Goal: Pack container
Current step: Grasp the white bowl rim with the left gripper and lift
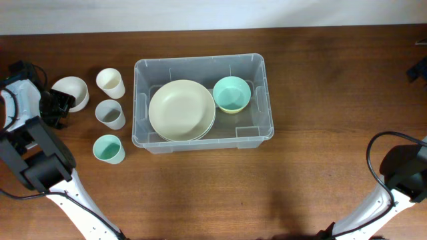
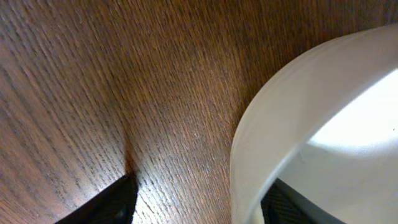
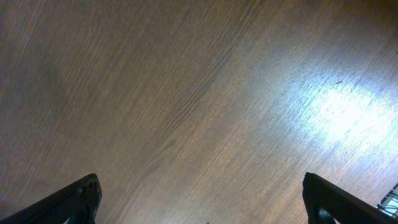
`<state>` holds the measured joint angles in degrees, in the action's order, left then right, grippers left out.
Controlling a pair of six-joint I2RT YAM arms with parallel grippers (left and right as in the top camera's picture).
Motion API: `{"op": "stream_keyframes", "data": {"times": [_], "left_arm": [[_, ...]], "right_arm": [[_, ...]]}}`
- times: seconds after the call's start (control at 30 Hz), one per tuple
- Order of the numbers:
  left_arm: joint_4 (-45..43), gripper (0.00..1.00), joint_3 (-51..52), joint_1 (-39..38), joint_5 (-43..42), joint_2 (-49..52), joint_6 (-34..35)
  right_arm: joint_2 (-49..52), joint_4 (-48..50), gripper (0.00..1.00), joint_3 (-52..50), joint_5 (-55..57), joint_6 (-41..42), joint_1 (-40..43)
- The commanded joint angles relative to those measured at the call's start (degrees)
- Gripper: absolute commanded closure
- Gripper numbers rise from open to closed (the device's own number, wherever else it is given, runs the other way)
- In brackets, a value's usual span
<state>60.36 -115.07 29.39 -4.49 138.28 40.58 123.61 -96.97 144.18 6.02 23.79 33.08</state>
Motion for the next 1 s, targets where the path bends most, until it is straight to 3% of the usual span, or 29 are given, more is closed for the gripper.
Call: {"op": "stream_keyframes", "data": {"times": [0.0,0.2,0.27,0.37,0.7,0.87,0.97], "left_arm": [[-0.28,0.41,0.13,0.46,-0.2,1.22,-0.44],[0.61,0.52,-3.63,0.52,-0.2,1.22,-4.42],[1.25,0.66,-5.01,0.5,-0.22,1.22,-4.42],[2.05,0.99,-6.62,0.5,-0.24,1.22,-4.42],[5.35,0.99,-13.84,0.5,-0.74,1.2,-6.54],[10.38,0.99,-28.39,0.5,-1.99,0.81,-9.53],[12.98,0.99,-40.35,0.26,-8.57,0.68,-11.41]], "right_arm": [[-0.24,-0.11,0.01,-0.28,0.68,0.24,-0.04],[-0.24,-0.11,0.01,-0.28,0.68,0.24,-0.07],[-0.24,-0.11,0.01,-0.28,0.68,0.24,-0.07],[-0.24,-0.11,0.01,-0.28,0.68,0.24,-0.07],[-0.24,-0.11,0.01,-0.28,0.68,0.24,-0.07],[-0.24,-0.11,0.01,-0.28,0.68,0.24,-0.07],[-0.24,-0.11,0.01,-0.28,0.68,0.24,-0.07]]}}
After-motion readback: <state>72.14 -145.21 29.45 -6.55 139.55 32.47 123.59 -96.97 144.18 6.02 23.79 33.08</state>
